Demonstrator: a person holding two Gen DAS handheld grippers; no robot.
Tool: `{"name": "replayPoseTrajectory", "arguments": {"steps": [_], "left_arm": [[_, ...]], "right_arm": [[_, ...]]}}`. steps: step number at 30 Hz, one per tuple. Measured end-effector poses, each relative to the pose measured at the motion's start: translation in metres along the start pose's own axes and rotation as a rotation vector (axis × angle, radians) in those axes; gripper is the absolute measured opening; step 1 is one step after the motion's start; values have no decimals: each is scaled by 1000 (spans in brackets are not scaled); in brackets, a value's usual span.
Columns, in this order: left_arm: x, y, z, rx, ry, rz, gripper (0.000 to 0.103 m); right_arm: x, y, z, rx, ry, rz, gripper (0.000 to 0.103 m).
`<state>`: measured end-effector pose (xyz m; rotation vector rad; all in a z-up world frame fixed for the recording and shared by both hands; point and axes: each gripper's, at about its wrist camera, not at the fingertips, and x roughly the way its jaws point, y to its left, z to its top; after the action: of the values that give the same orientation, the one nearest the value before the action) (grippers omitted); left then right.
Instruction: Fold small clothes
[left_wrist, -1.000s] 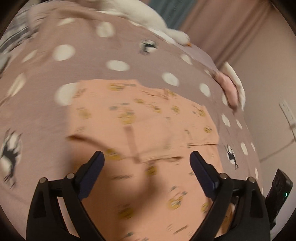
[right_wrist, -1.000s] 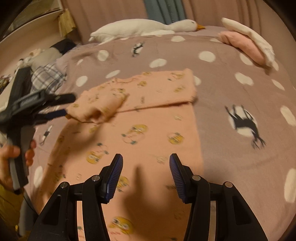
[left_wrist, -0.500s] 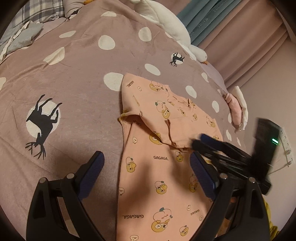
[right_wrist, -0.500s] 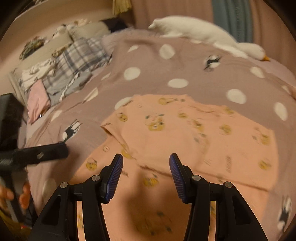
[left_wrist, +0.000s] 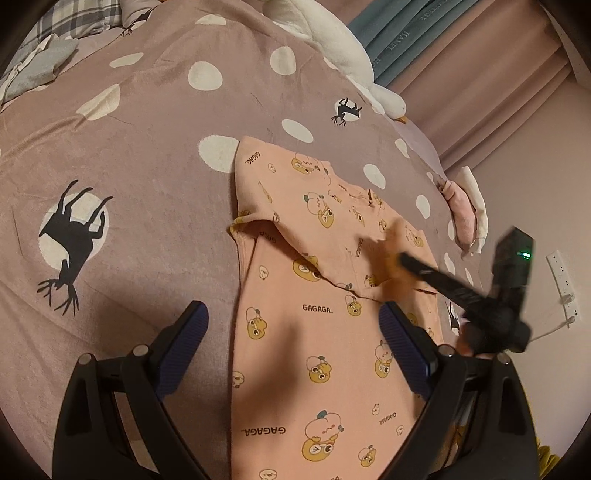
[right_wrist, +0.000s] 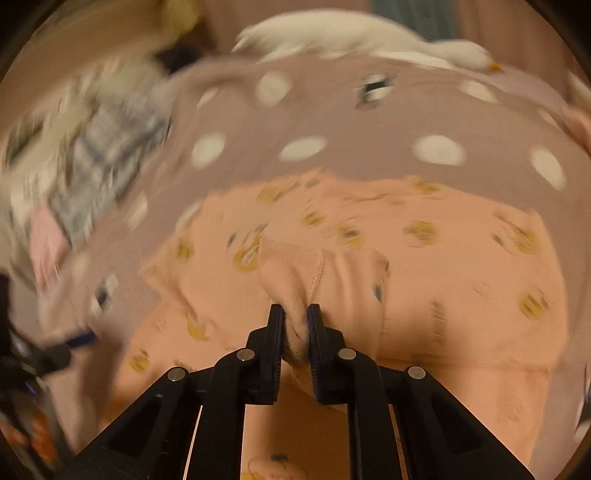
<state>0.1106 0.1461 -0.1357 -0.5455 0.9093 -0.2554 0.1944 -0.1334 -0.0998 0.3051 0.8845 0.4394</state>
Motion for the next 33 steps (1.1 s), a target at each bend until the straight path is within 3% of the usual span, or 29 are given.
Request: {"name": "replayPoseTrajectory", "arguments": {"steps": [3,5,7,10,12,14,16,18,21,26,30,33], "left_arm": [[2,0,0,2,4,6,94],[3,-1,-1,0,7,5,94],[3,-3,-1,2,8,5,94],[3,-7,-2,14,10,11,94],[4,-8,-3,20,14,17,94],[5,-8,-4,20,17,21,94],[4,-8,-4,21,15,26,94],[4,-5,-2,20,11,39,94],[6,-2,1,6,10,51,94],[9,0,3,0,10,60,94],[15,0,6,8,21,68,94],[22,-2,11,13,27,69,94]], "right_arm": [[-26,-44,-9,183,-60,105,15],[-29,-65,-16,254,-49,119,24],[-28,-80,-25,318,-31,103,43],[-30,-97,-31,407,-43,147,47],[-28,-98,-30,396,-41,118,47],[-22,-90,-23,350,-5,41,46],[-17,-76,-12,277,28,-57,5],[-22,-57,3,165,14,-105,5],[-41,-26,33,21,-50,-108,5],[-79,-15,69,-44,-170,-115,5],[-74,-53,65,15,-133,-184,5],[-51,-85,52,76,-43,-214,5]]}}
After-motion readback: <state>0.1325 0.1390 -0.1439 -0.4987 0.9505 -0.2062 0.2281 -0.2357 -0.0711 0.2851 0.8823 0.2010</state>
